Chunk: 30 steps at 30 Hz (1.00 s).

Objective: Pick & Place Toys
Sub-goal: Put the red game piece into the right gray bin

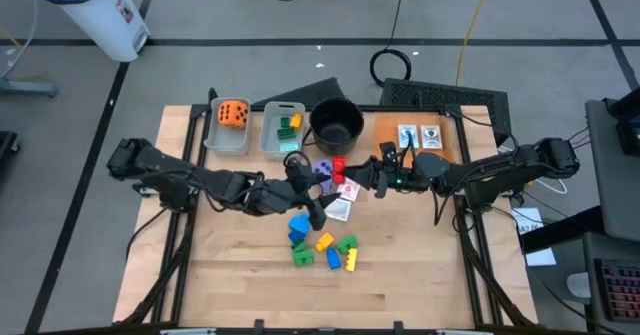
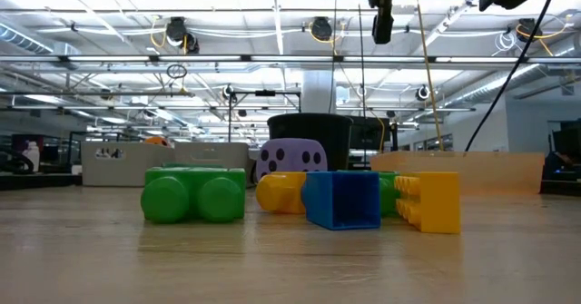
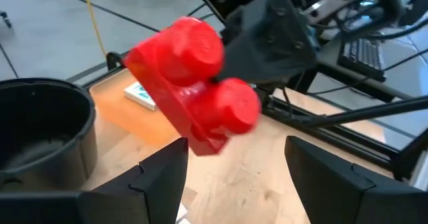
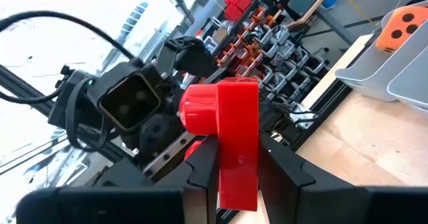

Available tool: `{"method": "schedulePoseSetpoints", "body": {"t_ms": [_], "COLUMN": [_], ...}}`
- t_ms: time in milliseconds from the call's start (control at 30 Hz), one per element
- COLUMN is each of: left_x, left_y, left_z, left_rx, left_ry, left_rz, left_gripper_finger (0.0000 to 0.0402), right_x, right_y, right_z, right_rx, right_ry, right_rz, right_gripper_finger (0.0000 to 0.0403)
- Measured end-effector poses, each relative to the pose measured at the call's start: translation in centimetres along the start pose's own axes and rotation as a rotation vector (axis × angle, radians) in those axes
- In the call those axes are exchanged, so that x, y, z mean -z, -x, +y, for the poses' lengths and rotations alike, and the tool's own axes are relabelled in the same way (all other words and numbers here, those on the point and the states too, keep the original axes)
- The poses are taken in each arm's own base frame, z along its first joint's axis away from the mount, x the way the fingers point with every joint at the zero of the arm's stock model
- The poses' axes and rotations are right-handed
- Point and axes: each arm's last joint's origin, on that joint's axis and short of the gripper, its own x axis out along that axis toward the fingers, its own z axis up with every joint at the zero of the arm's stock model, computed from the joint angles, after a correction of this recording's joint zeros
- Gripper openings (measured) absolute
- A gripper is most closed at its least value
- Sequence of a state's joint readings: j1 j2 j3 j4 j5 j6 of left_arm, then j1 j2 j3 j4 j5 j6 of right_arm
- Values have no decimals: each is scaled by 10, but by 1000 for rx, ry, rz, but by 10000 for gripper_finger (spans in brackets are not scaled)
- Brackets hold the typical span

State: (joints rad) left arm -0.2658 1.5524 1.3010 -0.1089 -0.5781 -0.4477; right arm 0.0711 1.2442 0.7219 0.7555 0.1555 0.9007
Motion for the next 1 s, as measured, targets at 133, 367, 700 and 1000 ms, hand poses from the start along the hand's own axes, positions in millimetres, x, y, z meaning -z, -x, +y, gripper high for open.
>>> {"method": "schedulePoseSetpoints", "body": {"t_ms": [133,367,700,1000], "left_x": [-3,-9,-17,-19], "left_y": [-4,-13,-20,-21], "left_z": [6,18,27,28], "left_rx": [-17,33,169,194], "left_ry": [8,32,64,74], "left_rz": [-4,18,42,45], "left_gripper_finger": [257,257,257,245], "right_x": [0,0,0,0], "right_y": [0,0,0,0], "right_z": [0,1,2,3], "right_rx": [-1,-21,-37,-58], "right_ry": [-2,-2,2,5], "right_rz": [0,17,29,41], "right_gripper_finger": [69,70,69,71]}}
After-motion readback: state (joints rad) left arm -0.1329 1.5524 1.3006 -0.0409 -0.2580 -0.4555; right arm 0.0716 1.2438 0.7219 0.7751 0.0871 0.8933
